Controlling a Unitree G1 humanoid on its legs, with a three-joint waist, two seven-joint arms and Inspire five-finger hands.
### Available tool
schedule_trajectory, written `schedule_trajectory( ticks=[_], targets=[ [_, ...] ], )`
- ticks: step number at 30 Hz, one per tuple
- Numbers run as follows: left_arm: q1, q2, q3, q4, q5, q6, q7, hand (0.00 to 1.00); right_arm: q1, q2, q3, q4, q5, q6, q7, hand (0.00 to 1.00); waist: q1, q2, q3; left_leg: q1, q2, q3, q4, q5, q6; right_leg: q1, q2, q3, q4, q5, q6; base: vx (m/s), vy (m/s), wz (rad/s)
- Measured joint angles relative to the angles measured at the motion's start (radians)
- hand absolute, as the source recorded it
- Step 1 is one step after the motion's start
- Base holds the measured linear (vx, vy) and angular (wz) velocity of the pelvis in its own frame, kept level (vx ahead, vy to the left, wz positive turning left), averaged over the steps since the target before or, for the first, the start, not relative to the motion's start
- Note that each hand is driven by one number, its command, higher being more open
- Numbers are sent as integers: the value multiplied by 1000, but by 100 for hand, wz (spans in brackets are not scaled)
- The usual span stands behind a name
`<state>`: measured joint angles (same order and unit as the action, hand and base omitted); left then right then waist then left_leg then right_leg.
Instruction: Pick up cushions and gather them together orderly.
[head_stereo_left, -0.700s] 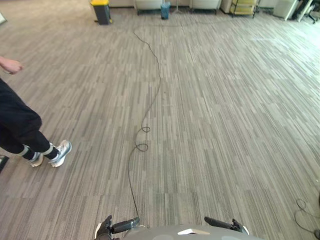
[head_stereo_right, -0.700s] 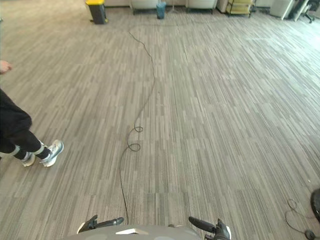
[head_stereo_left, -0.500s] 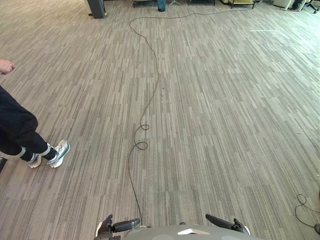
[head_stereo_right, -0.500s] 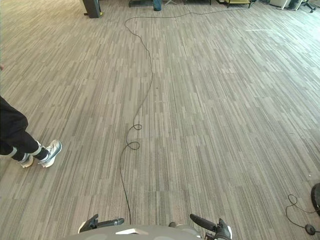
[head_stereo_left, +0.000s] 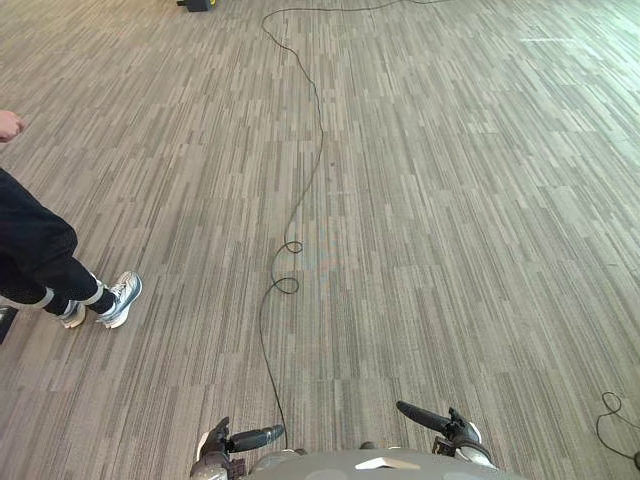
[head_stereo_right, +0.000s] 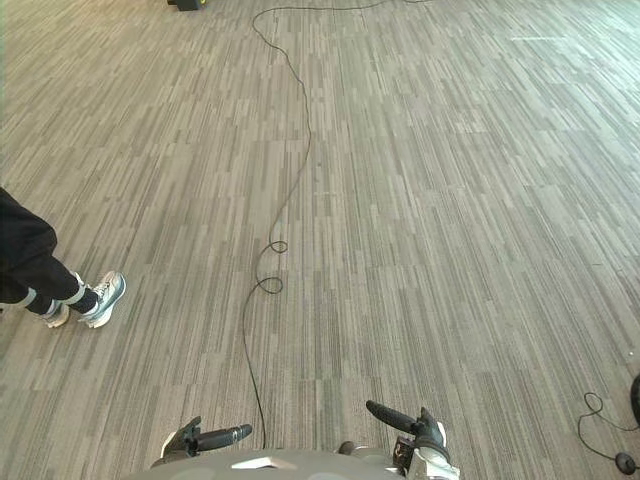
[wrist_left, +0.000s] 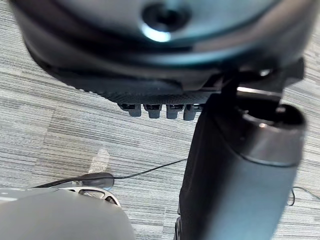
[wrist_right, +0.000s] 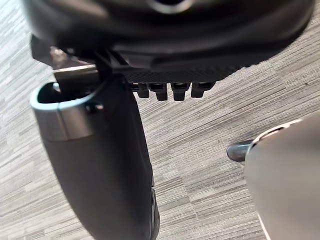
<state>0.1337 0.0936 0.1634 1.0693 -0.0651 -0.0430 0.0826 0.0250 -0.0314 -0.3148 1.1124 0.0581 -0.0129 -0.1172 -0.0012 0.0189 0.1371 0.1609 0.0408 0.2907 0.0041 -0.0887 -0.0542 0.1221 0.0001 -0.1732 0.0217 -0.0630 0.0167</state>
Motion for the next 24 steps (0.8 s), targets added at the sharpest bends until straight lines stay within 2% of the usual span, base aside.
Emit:
schedule_trajectory(
  ticks=[11,14,16,17,18,20,21,22,23,24],
  targets=[
    [-5,4,-1,-1,20,1,0,100,-10,3,0,3,-21,10,1,100,0,-6,7,-6,-2,-12,6,0,0,3,-4,-28,0,0,0,-52,-7,5],
    [-17,15,-3,-1,20,1,0,100,-12,4,-1,2,-21,10,1,100,-1,-20,18,-38,-5,-35,54,0,0,5,-16,-59,6,0,0,-91,-37,27],
    [-29,23,-2,-1,20,1,0,100,-14,6,-4,2,-21,9,1,100,0,-32,32,-75,-4,-36,132,-5,1,4,-29,-77,24,-1,0,-126,-44,39],
    [-35,26,2,-5,19,1,1,100,-15,4,-19,1,-21,8,2,100,2,-34,51,-152,17,-28,314,-38,-11,13,-40,-83,41,-1,0,-99,-19,29],
    [-34,25,4,-5,19,1,1,100,-15,3,-20,0,-20,8,1,100,3,-32,56,-164,24,-25,353,-46,-18,20,-40,-84,43,-1,-1,-132,-7,21],
    [-28,13,26,-9,14,1,3,100,-12,-3,-20,-10,-20,8,-1,100,10,-19,67,-235,62,-10,544,-59,-23,40,-38,-86,51,-13,-9,-68,47,-13],
    [-27,-4,53,-33,6,0,5,100,-9,-6,-20,-12,-19,8,-2,100,26,-8,71,-280,93,9,671,-58,-23,48,-38,-79,64,-42,-13,-49,60,-24],
    [-27,-6,55,-42,4,0,5,100,-9,-5,-20,-16,-19,10,-3,100,29,-7,75,-297,99,10,710,-59,-23,54,-40,-75,63,-57,-18,-38,62,-23],
    [-30,-3,56,-56,-4,-7,4,100,-9,3,-20,-32,-17,11,-5,100,33,-3,85,-349,122,9,820,-99,-10,62,-43,-74,63,-121,-15,-49,61,-8],
    [-37,-12,57,-57,-9,-10,5,100,-11,-1,-25,-40,-18,14,-8,100,32,13,91,-367,147,9,826,-143,-5,58,-39,-69,78,-134,-18,-56,65,-3]
  ],
)
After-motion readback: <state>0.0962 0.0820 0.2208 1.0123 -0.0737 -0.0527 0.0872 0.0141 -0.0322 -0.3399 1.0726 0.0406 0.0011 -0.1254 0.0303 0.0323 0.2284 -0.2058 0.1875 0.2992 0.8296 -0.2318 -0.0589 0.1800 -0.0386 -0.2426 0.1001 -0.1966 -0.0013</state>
